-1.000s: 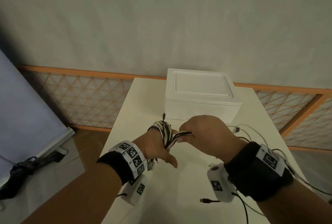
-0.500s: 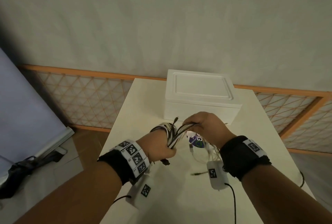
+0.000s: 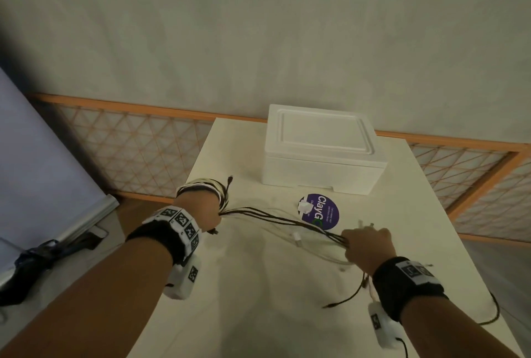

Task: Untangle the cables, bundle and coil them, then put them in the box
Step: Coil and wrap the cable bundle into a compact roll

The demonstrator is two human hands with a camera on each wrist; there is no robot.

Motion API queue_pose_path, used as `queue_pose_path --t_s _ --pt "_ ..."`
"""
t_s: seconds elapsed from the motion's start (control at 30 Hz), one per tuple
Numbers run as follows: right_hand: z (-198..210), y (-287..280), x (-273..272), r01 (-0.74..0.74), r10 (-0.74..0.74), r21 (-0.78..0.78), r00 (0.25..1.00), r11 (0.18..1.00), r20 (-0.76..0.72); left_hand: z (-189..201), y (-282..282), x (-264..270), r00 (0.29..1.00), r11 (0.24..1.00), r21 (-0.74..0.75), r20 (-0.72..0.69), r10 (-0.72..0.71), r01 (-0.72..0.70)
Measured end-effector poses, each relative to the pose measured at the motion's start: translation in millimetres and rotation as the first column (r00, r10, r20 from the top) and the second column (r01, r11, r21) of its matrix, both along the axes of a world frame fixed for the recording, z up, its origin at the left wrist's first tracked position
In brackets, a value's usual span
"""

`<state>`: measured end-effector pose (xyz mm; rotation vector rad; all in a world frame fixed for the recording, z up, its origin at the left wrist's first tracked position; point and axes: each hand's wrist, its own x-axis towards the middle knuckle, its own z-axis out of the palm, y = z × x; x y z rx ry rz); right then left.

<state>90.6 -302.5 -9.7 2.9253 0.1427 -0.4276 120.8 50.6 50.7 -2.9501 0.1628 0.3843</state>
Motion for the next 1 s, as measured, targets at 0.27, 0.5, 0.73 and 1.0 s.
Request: queue_pose_path --t_s 0.27,0.5,0.73,1.0 --pt "7 -41 7 0.126 -0.127 -0.123 0.992 0.984 0.001 4 20 0 0.992 0.996 0.01 0.083 0.091 -0.092" --pt "9 -76 19 0.44 -0.452 0.302 0.891 0.846 -0.034 0 31 -5 0.983 0.991 -0.021 0.119 0.137 -0.136" --pt "48 -2 23 0.179 -0.18 0.237 0.983 0.955 -0.019 8 7 -2 0.988 0.98 -0.193 0.131 0.08 -0.054" --pt "63 136 -8 -0.544 0.42 0.322 0.823 0.775 0.382 15 -56 -16 0.999 0.756 -0.654 0.01 0.049 -0.03"
